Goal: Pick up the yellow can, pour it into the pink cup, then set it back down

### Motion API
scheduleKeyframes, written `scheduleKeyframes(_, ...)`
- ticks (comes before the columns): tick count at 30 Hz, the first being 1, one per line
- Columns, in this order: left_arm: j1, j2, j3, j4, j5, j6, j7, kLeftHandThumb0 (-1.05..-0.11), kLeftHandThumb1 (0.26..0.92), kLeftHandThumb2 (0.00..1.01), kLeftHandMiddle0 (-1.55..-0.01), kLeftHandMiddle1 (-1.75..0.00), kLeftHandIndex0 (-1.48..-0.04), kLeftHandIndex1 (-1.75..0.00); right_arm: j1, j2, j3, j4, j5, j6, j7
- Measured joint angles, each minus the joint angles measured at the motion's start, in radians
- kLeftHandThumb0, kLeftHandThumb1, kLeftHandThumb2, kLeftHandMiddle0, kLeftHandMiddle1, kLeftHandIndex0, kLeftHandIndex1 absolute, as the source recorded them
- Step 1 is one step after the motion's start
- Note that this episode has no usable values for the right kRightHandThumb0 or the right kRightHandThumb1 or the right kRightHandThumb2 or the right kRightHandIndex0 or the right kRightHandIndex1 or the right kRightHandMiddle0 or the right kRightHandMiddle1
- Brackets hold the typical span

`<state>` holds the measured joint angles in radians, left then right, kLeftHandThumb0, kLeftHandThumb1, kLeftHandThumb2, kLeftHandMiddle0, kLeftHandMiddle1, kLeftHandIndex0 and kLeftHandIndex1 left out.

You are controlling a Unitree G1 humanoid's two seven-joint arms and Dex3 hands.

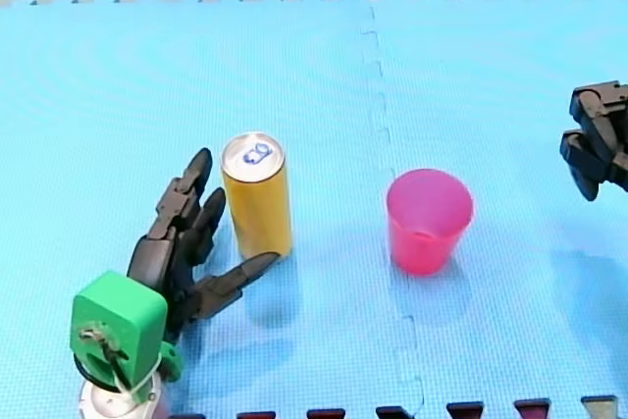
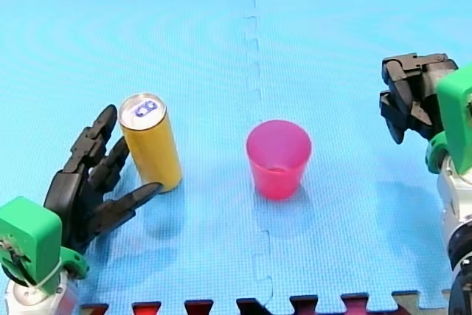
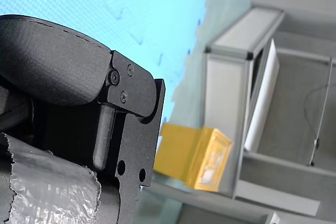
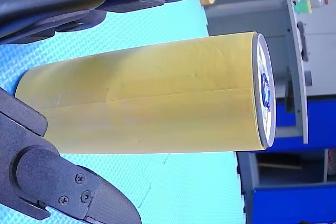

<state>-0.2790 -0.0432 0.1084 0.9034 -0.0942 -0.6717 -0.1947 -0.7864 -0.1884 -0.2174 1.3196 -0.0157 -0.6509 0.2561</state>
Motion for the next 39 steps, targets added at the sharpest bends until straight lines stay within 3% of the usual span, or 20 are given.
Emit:
scheduleKeyframes(14,-0.016,-0.002,-0.003,-0.001,0.001,-0.003,0.004,-0.375,0.674,0.00,-0.19,0.00,-0.14,0.00,0.004,0.002,-0.003,0.000,0.005,-0.001,0.007)
scheduleKeyframes(19,-0.042,-0.005,-0.007,0.016,0.004,-0.001,0.003,-0.385,0.678,0.00,-0.20,-0.01,-0.14,0.00,0.008,0.004,-0.003,-0.001,0.005,-0.004,0.007)
scheduleKeyframes(29,-0.096,-0.028,-0.009,0.070,0.004,-0.007,-0.003,-0.551,0.719,0.01,-0.20,0.00,-0.16,0.00,0.019,0.004,0.000,-0.003,0.004,-0.019,0.004)
scheduleKeyframes(39,-0.122,-0.060,0.006,0.081,-0.061,0.028,-0.101,-0.576,0.686,0.00,-0.17,0.00,-0.17,0.00,0.028,0.005,0.007,-0.007,-0.001,-0.030,-0.007)
